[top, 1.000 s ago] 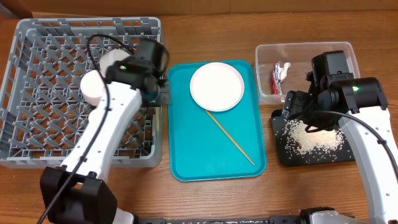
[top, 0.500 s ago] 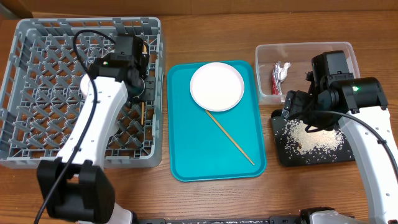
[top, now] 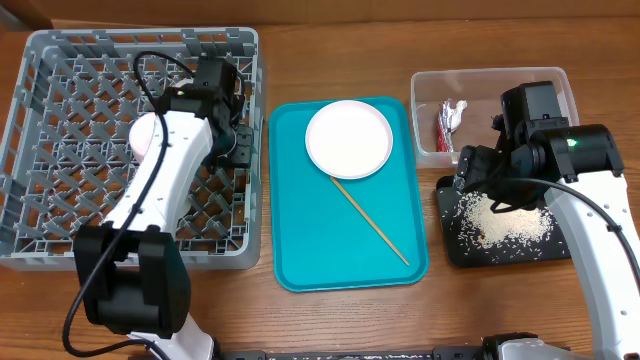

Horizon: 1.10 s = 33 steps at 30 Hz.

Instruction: Sort waste into correct bins and load items into the dishwasher

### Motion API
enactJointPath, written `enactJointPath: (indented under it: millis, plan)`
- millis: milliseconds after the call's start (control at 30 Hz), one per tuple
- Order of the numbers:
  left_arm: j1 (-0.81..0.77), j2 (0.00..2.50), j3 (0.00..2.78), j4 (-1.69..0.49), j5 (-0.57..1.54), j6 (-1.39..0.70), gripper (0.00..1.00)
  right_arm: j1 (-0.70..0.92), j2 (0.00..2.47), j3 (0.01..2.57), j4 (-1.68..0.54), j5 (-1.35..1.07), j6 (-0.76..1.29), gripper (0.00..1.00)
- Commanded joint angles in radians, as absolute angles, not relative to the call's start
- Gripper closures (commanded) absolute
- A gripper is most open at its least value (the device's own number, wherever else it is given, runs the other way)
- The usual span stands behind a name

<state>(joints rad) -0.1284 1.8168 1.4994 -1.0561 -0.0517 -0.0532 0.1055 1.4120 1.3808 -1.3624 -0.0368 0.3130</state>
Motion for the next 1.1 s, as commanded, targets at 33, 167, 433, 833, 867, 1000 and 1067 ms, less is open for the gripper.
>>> enactJointPath:
  millis: [33,167,433,833,867,1000,1067]
  plan:
    - [-0.138,1.792,1.645,-1.097,0.072,-0.096,0.41,0.102,1.403,1.388,-1.361,-0.026,0.307,0.2]
    - [-0.178,1.782,1.691,-1.092,0.256,-0.147,0.39,0.102,1.403,1.388,-1.359,-0.026,0.307,0.2]
    - [-0.405,1.823,1.624,-1.069,0.192,-0.575,0.32,0.102,1.403,1.388,-1.36,-0.023,0.307,0.2]
    - [-0.686,2.029,1.546,-0.935,0.13,-0.849,0.34,0.102,1.403,1.388,-1.361,-0.023,0.307,0.19]
    - [-0.7,2.048,1.546,-0.933,0.118,-0.859,0.34,0.102,1.403,1.388,-1.361,-0.023,0.307,0.2]
    - [-0.738,2.127,1.546,-0.935,0.093,-0.926,0.34,0.102,1.403,1.388,-1.361,-0.023,0.307,0.19]
    - [-0.74,2.155,1.546,-0.936,0.093,-0.945,0.34,0.102,1.403,1.388,-1.361,-0.023,0.307,0.19]
